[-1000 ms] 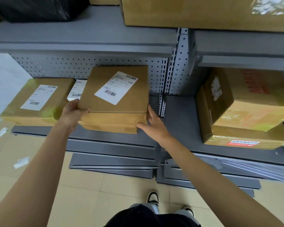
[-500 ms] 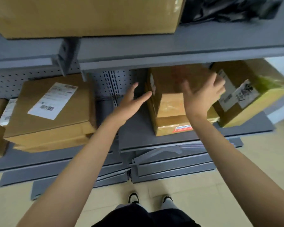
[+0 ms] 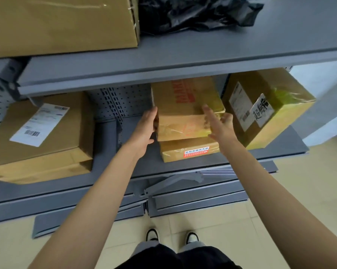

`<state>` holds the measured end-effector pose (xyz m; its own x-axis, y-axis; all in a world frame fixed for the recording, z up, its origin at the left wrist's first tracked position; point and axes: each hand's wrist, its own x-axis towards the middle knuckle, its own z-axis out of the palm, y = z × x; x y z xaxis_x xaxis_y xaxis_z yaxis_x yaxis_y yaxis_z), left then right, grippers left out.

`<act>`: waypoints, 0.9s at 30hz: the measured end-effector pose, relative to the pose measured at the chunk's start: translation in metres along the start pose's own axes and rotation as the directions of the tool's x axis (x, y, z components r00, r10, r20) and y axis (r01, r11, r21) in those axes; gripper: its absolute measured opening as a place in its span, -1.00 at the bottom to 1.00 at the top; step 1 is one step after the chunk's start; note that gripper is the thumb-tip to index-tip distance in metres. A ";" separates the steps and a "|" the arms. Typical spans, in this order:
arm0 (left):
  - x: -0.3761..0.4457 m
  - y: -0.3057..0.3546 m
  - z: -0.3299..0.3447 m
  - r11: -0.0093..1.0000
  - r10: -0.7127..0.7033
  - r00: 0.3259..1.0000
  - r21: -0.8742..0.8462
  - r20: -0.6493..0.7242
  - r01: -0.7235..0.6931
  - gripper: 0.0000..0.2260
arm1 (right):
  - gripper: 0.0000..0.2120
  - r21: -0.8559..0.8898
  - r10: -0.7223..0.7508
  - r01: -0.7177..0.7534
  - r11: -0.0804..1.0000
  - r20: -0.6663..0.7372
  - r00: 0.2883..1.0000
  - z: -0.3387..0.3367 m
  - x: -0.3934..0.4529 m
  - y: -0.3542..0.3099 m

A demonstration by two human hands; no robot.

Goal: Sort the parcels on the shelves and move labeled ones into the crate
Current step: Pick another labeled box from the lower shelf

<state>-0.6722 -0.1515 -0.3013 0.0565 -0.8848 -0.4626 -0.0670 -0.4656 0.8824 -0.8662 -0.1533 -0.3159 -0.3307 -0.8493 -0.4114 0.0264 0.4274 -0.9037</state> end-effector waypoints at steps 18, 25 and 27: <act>-0.063 -0.004 -0.069 0.846 0.533 0.814 0.158 -0.232 -0.509 -0.50 | -0.62 0.462 0.084 -0.320 0.827 0.461 0.883 0.035 -0.040 0.041; -0.061 -0.016 -0.086 0.934 0.354 0.928 0.091 -0.115 -0.345 -0.49 | -0.68 0.335 0.035 -0.156 0.929 0.341 0.939 0.036 -0.057 0.037; -0.058 -0.020 -0.095 0.968 0.251 0.966 0.016 -0.052 -0.251 -0.62 | -0.66 0.250 -0.040 -0.029 0.968 0.268 0.963 0.041 -0.066 0.027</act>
<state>-0.5799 -0.0885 -0.2842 0.0895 -0.9712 -0.2207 -0.0948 -0.2289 0.9688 -0.8052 -0.0982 -0.3184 -0.0669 -0.9178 -0.3914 0.2711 0.3608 -0.8924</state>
